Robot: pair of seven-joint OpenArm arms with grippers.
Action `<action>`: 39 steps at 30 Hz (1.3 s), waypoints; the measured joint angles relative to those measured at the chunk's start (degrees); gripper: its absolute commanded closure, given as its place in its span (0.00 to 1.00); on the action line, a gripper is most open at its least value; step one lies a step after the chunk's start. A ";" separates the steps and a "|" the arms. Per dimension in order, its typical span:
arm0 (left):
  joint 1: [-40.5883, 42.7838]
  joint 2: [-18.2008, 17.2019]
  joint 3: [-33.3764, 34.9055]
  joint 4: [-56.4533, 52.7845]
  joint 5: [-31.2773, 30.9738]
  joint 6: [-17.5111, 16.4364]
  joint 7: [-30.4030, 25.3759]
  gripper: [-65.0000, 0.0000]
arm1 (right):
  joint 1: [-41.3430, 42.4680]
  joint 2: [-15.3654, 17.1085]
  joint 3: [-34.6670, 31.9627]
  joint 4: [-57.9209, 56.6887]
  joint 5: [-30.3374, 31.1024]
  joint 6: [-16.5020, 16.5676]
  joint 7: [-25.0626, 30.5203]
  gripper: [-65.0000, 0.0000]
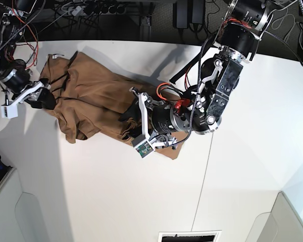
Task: Layout the t-shirt on the table in an organized manner, then fold the t-shirt properly
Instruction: 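Lift the strip end with the left gripper and carry it toward the right gripper, then lay the held end over the strip's middle and open the left gripper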
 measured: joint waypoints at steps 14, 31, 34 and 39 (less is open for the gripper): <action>1.22 -2.43 -9.94 0.50 -2.69 -4.04 -0.35 0.48 | -0.04 0.92 4.90 -8.35 0.00 -0.17 -0.17 0.43; 10.99 -6.36 -14.29 -0.39 1.01 -4.11 -4.66 0.48 | 0.46 -1.95 -3.91 -11.61 7.15 0.74 2.25 0.37; 10.95 -2.93 -14.23 -0.42 2.73 -4.61 -6.45 0.48 | 0.46 -3.34 -3.96 -11.61 7.26 0.98 2.38 0.37; 10.95 1.86 -14.01 -0.42 10.36 -4.92 -11.50 0.74 | 0.48 -4.15 -4.00 -11.58 7.65 1.16 2.19 0.38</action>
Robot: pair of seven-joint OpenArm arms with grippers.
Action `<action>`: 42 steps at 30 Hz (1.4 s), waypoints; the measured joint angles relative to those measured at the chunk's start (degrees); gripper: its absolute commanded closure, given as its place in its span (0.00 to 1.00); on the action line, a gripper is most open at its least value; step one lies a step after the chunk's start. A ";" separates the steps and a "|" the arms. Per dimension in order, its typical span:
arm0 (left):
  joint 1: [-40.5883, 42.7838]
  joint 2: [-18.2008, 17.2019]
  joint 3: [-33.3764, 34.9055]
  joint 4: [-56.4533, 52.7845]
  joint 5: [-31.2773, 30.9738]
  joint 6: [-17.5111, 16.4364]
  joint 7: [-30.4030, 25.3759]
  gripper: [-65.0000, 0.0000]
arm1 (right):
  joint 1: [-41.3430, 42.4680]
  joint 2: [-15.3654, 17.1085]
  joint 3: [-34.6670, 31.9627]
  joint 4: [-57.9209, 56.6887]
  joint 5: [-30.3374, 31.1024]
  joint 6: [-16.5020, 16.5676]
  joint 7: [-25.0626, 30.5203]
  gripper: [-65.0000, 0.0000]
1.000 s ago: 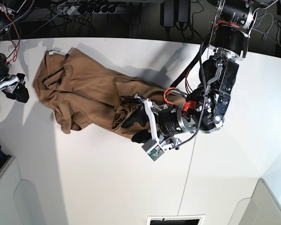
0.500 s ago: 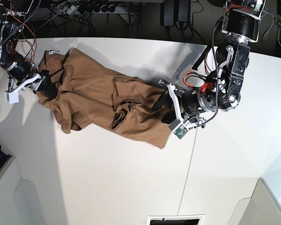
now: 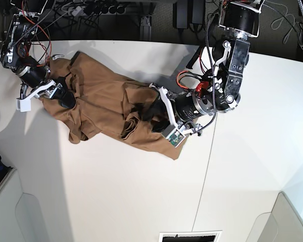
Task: Layout the t-shirt on the table in an organized manner, then fold the t-shirt properly
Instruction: 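Lay the held end over the strip's middle and open the left gripper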
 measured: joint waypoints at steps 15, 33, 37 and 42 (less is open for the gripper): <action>-1.07 2.23 3.23 -9.66 8.37 0.17 -3.32 1.00 | 0.13 -0.17 0.02 0.02 -0.07 0.00 -0.42 0.38; -3.93 9.40 6.54 -11.41 4.28 0.17 -0.44 1.00 | 0.13 -0.28 0.02 0.02 -0.50 0.02 -0.17 0.38; -2.97 9.42 8.59 -11.41 4.68 0.17 1.03 1.00 | 0.13 -0.28 0.02 0.02 -0.81 0.04 0.46 0.38; -3.89 8.74 7.67 -8.07 4.33 0.15 1.05 1.00 | 0.11 -0.31 -0.02 0.00 -2.97 -0.20 1.88 0.62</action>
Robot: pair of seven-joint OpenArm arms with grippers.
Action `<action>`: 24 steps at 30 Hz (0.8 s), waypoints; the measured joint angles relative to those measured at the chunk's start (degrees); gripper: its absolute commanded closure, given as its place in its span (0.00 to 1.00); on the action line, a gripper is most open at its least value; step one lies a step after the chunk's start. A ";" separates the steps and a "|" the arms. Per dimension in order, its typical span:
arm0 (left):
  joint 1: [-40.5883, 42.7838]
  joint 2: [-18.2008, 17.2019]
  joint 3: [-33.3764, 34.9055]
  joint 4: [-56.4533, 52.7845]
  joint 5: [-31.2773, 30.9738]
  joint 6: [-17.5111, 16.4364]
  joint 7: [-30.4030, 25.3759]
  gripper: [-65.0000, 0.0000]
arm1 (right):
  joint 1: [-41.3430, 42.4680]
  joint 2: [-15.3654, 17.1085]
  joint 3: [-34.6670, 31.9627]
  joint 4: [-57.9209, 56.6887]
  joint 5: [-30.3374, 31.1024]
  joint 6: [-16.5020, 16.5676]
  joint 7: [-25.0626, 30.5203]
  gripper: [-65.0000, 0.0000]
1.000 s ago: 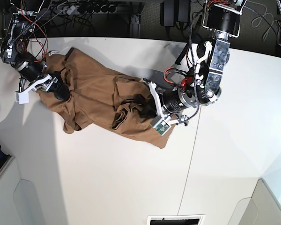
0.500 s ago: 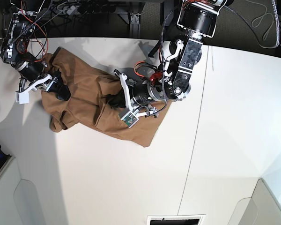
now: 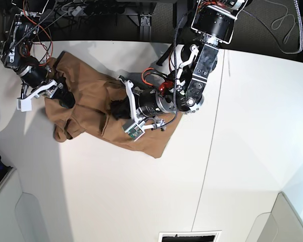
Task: Layout the t-shirt on the table in an organized manner, then fold the t-shirt properly
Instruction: 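Lay the held end over the strip's middle and open the left gripper, then grasp the folded shirt edges with both grippers and push them together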
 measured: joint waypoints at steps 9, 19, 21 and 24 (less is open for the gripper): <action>-0.20 -7.82 -5.09 6.73 -6.03 -0.63 2.12 1.00 | 0.70 0.22 0.70 -0.15 -2.99 -0.09 -1.03 1.00; 3.82 -14.29 -12.66 6.88 -8.48 -1.27 2.21 1.00 | 5.95 4.74 7.15 -0.33 -5.18 -0.76 -2.56 1.00; 4.76 -14.23 -12.66 5.75 -8.61 -1.29 1.49 1.00 | 7.23 5.38 7.13 -0.33 -5.07 -0.85 -3.02 1.00; 6.34 -12.79 -12.66 2.82 -8.57 -1.36 -1.16 1.00 | 9.66 5.64 7.02 -0.33 -4.50 -0.83 -3.87 1.00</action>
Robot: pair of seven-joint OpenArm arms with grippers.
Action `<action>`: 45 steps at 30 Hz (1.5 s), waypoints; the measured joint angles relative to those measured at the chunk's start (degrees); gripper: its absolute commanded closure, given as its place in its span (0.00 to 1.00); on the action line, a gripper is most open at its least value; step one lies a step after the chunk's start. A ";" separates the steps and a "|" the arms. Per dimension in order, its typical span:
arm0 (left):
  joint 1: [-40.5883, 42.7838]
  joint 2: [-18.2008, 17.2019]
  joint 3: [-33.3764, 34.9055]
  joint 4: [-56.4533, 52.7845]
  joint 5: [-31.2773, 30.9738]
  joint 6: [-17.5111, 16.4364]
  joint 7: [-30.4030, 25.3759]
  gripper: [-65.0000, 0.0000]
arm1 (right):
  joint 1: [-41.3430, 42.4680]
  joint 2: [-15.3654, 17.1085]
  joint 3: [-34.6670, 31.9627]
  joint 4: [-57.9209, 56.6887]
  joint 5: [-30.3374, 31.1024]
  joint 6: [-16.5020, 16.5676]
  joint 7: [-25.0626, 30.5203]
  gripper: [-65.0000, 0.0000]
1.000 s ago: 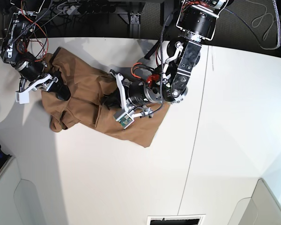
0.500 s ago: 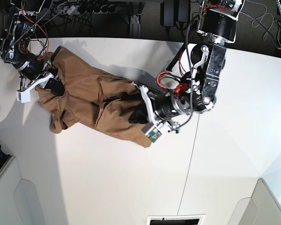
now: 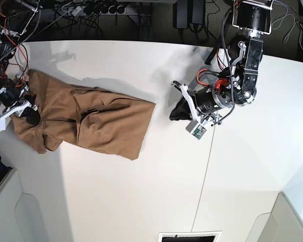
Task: Layout the t-shirt on the table in an organized manner, then fold the t-shirt properly
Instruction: 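Grasp the folded shirt edges with both grippers and push them together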
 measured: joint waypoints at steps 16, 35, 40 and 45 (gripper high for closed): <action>-5.81 8.20 3.32 -11.72 4.72 -0.72 -2.34 1.00 | 2.75 -0.33 -1.14 0.00 2.34 0.02 -1.09 1.00; -5.97 8.20 10.64 -11.69 5.05 -0.74 -2.73 1.00 | 4.92 -14.88 -21.20 9.25 -5.53 0.02 -4.74 1.00; -5.97 8.20 10.64 -11.69 5.07 -0.74 -2.73 1.00 | 4.26 -14.99 -28.85 9.25 -11.67 -0.28 -4.94 0.64; -5.99 7.91 10.32 -11.69 5.14 -0.81 -2.71 1.00 | 4.04 -14.34 -31.98 9.33 -12.70 -0.28 -4.92 0.54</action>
